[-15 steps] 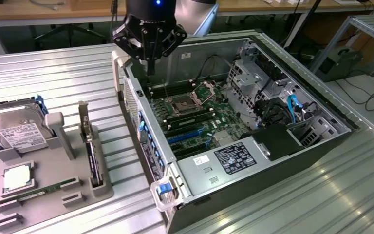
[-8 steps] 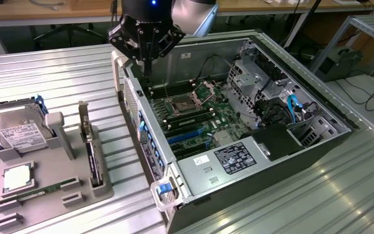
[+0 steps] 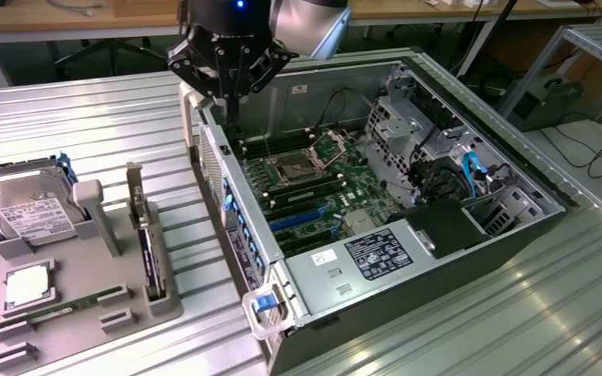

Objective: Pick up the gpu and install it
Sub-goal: 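Reach for the gpu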

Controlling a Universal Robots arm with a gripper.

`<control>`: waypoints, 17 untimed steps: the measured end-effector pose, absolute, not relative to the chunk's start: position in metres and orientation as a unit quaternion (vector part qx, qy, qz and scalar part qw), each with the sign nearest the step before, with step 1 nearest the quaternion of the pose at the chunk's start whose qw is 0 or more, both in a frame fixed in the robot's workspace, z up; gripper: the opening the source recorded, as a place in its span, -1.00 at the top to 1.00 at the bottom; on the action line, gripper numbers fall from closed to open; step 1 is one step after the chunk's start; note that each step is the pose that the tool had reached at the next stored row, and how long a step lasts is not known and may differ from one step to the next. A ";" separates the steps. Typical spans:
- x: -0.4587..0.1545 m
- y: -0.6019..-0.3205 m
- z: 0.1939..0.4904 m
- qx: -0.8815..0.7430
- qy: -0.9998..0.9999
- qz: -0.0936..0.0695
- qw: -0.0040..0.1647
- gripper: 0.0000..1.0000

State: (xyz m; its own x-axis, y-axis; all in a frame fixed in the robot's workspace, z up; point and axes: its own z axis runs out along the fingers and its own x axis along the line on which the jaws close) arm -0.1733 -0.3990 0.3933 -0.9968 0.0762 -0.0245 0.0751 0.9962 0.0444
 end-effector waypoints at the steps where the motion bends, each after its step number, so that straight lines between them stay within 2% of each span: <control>1: -0.174 -0.399 0.393 0.038 0.999 0.022 0.013 0.79; 17: -0.187 -0.399 0.393 0.038 0.999 0.022 0.013 0.79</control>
State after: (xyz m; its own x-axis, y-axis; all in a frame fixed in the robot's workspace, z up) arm -0.1867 -0.3990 0.3933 -0.9968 0.0763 -0.0245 0.0751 0.9962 0.0444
